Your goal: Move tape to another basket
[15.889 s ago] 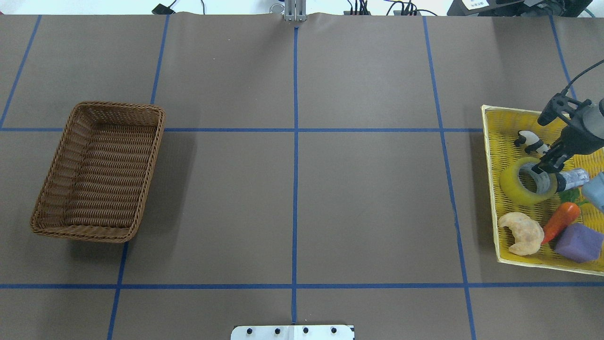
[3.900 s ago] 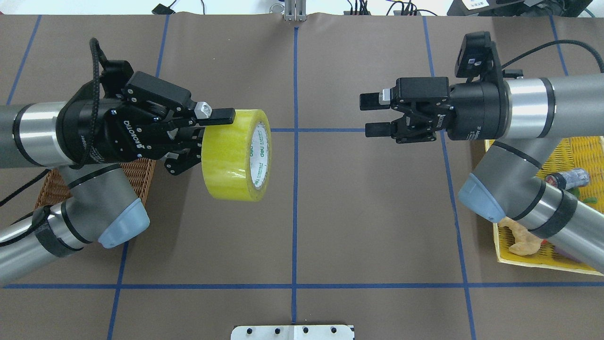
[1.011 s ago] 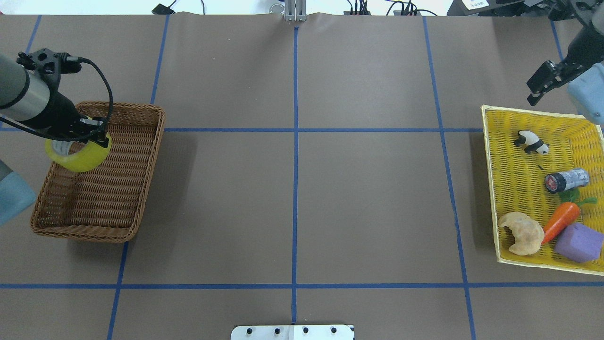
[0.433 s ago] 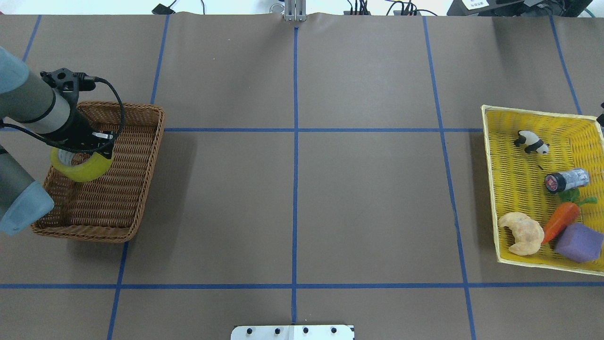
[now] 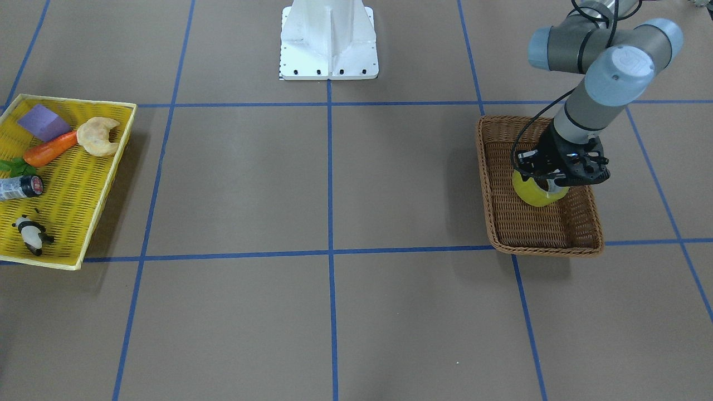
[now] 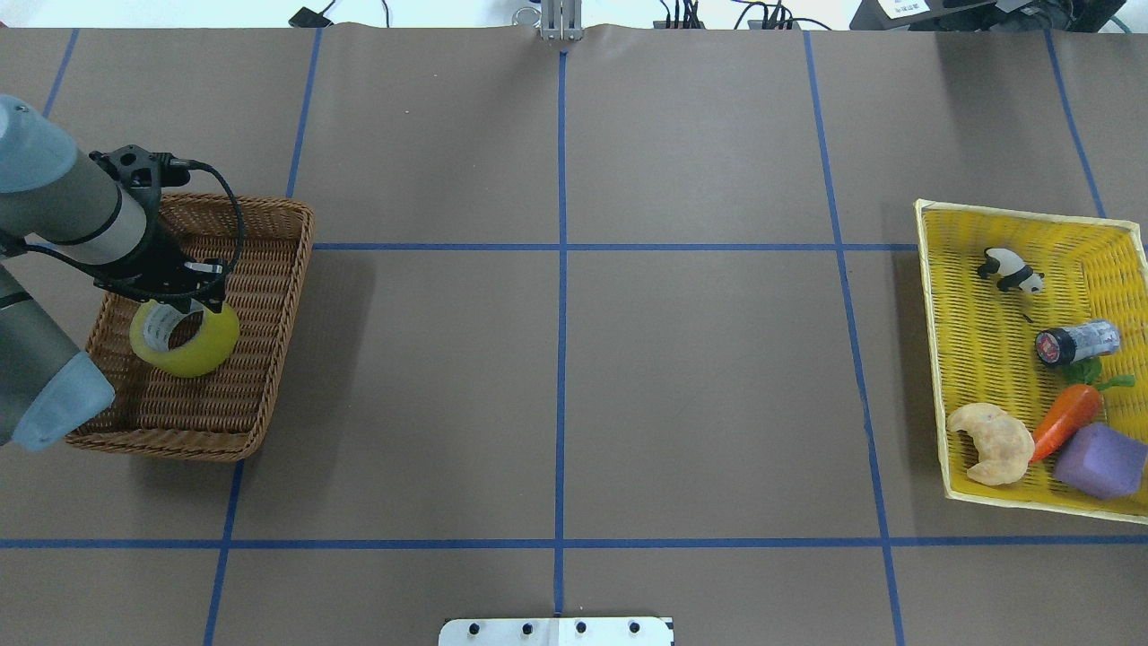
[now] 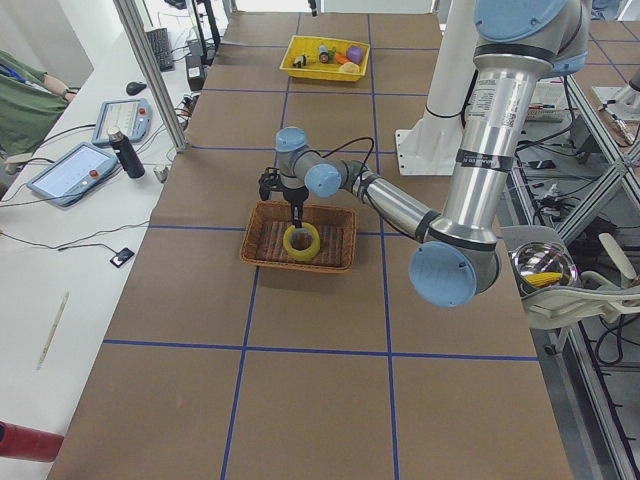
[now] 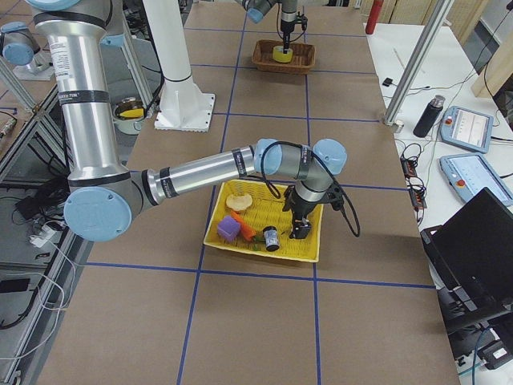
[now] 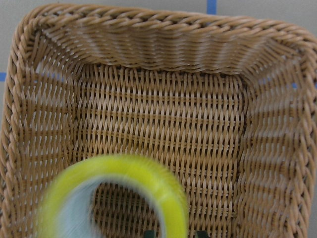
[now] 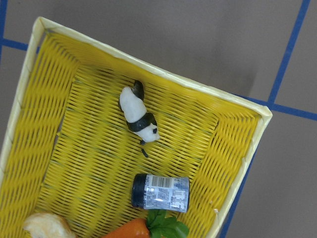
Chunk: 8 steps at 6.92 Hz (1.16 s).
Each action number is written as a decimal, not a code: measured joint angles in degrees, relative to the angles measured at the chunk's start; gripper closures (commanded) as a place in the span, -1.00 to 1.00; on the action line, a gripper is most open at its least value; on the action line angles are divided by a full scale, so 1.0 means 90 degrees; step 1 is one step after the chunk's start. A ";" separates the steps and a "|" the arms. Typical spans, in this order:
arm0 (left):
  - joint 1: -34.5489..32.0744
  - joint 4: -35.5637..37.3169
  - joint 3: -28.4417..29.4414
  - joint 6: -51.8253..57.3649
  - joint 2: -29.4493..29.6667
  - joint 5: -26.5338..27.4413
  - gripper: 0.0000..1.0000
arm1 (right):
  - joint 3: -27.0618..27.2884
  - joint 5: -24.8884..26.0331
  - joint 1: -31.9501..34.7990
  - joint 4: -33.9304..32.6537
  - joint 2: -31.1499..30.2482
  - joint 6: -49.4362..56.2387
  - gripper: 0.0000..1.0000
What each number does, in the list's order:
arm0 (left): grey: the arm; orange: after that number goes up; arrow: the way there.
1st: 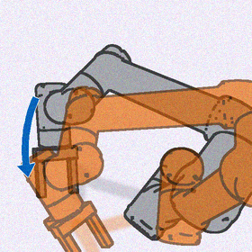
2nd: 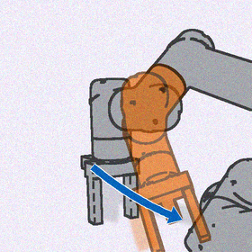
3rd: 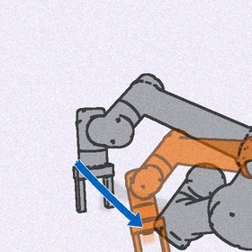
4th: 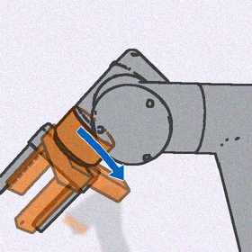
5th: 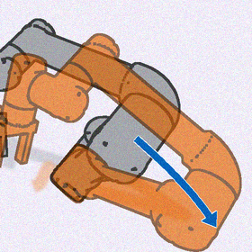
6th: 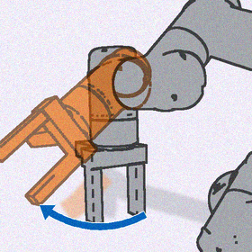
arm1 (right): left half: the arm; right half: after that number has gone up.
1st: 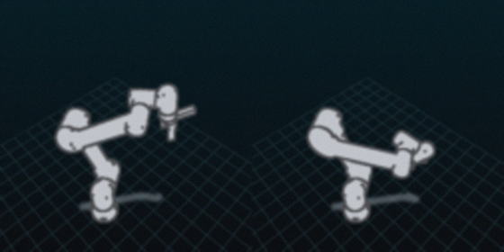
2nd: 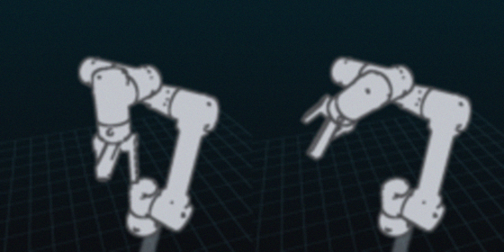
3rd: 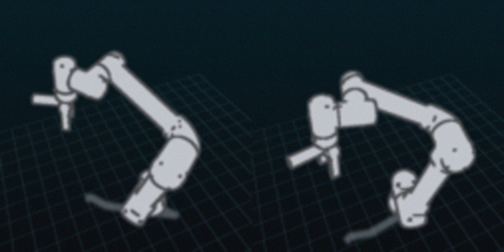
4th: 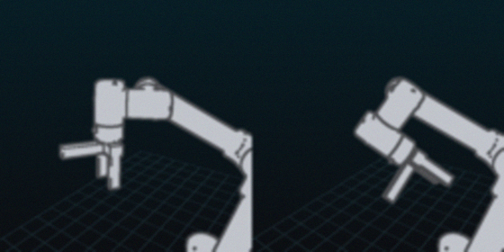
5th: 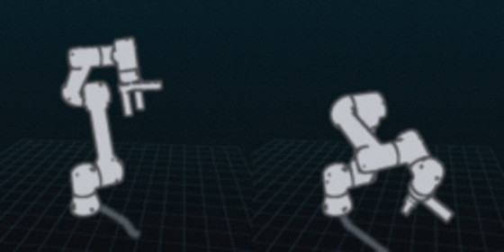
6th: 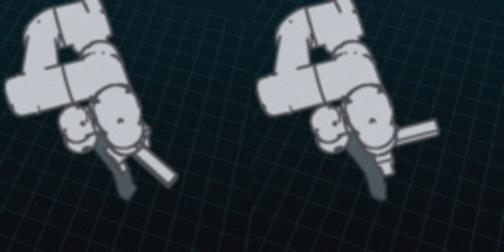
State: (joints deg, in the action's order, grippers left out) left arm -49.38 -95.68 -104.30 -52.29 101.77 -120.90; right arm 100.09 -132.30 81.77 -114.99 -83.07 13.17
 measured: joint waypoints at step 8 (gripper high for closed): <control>-0.1904 -0.0033 0.0315 0.2823 -0.0458 -0.0129 -0.98 | -0.0013 -0.0248 0.0351 -0.0005 -0.0067 -0.0073 -1.00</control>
State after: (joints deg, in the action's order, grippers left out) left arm -66.52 -95.97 -101.47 -26.89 97.65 -122.07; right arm 99.97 -134.52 84.93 -115.03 -83.68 12.52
